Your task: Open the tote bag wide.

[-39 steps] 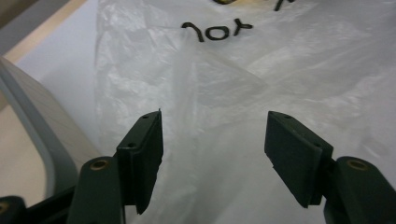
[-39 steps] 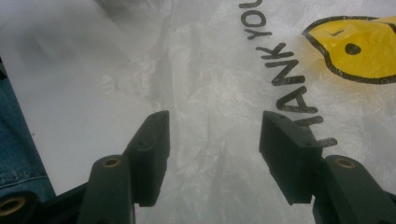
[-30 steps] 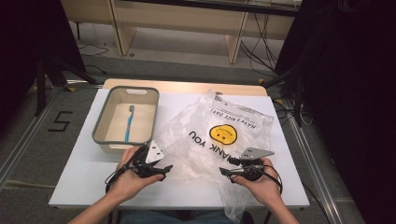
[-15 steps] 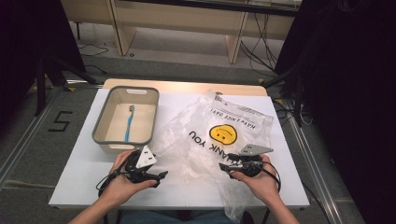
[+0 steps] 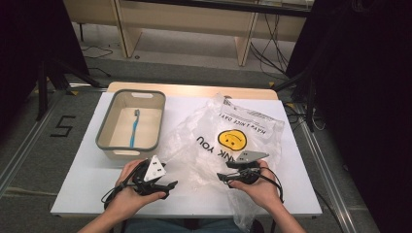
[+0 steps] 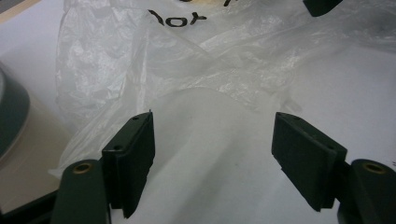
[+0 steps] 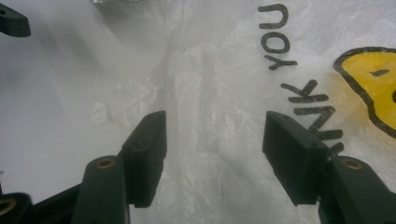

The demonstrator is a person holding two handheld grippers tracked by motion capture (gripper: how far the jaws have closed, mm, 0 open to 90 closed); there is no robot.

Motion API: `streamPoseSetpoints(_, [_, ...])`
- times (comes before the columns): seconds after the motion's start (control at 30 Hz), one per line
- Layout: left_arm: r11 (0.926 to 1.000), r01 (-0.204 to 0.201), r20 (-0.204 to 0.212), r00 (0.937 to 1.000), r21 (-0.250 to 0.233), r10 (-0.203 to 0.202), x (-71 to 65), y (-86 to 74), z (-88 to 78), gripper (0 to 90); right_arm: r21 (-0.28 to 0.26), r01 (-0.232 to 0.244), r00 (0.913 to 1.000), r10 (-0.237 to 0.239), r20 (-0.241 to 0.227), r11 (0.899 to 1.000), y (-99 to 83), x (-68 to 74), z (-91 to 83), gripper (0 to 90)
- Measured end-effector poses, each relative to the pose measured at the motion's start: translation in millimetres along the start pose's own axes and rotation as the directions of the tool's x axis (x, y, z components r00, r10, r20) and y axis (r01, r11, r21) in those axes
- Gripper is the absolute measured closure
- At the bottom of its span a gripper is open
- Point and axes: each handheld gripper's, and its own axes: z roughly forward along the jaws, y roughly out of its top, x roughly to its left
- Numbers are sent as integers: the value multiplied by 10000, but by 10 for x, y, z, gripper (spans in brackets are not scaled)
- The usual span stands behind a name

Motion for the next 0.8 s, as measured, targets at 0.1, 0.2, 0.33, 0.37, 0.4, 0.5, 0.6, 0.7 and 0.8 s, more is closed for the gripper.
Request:
streamPoseSetpoints(0.1, [9999,-108,87,9999,39,107,-35,11,33,312,32,126,9999,-126,-72,9999,33,19,50,407])
streamPoseSetpoints(0.2, [9998,-198,243,9995,69,196,-81,26,65,325,123,272,9995,-270,-148,9996,58,40,97,402])
streamPoseSetpoints(0.33, [9987,-362,547,9979,367,342,-144,57,143,372,452,470,9986,-458,-272,9979,70,73,173,388])
streamPoseSetpoints(0.37, [9979,-377,598,9976,519,345,-161,63,181,394,584,529,9982,-512,-304,9969,70,78,196,384])
streamPoseSetpoints(0.4, [9969,-414,659,9971,675,370,-177,70,222,405,703,569,9980,-549,-303,9959,69,85,218,383])
streamPoseSetpoints(0.5, [9943,-602,851,9950,875,527,-213,99,345,426,1021,752,9970,-731,-237,9919,68,91,270,392])
streamPoseSetpoints(0.6, [9912,-811,991,9926,1043,707,-234,125,443,433,1239,809,9967,-788,-219,9890,66,98,309,416])
streamPoseSetpoints(0.7, [9900,-820,1095,9916,1148,695,-248,136,509,436,1455,771,9970,-747,-222,9863,62,93,339,462])
streamPoseSetpoints(0.8, [9886,-813,1182,9908,1266,663,-247,141,559,439,1530,698,9974,-665,-261,9858,68,91,350,558])
